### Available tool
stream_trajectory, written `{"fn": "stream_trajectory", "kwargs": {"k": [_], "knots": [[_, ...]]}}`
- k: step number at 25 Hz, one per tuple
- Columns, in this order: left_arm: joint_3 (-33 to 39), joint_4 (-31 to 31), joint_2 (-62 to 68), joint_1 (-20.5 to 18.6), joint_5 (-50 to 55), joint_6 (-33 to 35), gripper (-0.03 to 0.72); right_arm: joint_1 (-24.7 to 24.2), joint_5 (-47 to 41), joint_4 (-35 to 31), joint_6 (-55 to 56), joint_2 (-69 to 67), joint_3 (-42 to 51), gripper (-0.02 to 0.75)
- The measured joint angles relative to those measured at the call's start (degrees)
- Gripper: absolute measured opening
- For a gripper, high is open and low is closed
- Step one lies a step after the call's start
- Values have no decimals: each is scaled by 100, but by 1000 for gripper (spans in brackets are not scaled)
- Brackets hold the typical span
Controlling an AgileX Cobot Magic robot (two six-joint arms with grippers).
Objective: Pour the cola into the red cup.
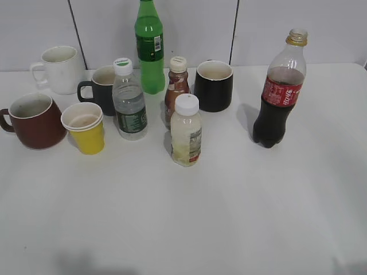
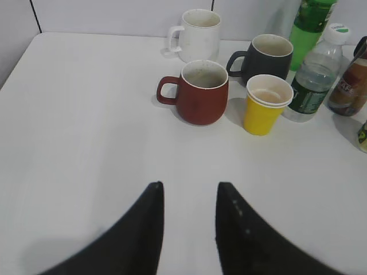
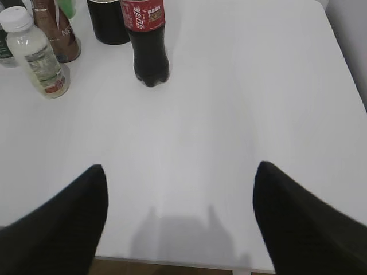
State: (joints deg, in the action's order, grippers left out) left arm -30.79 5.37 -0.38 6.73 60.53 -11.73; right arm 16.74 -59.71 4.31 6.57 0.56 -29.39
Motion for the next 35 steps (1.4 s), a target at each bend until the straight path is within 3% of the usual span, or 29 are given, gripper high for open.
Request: {"fn": "stream_trajectory", "kwargs": {"k": [35], "knots": [[0,-5,94,0,-15,0,237,0,-1,0,0,0,0,589]]}}
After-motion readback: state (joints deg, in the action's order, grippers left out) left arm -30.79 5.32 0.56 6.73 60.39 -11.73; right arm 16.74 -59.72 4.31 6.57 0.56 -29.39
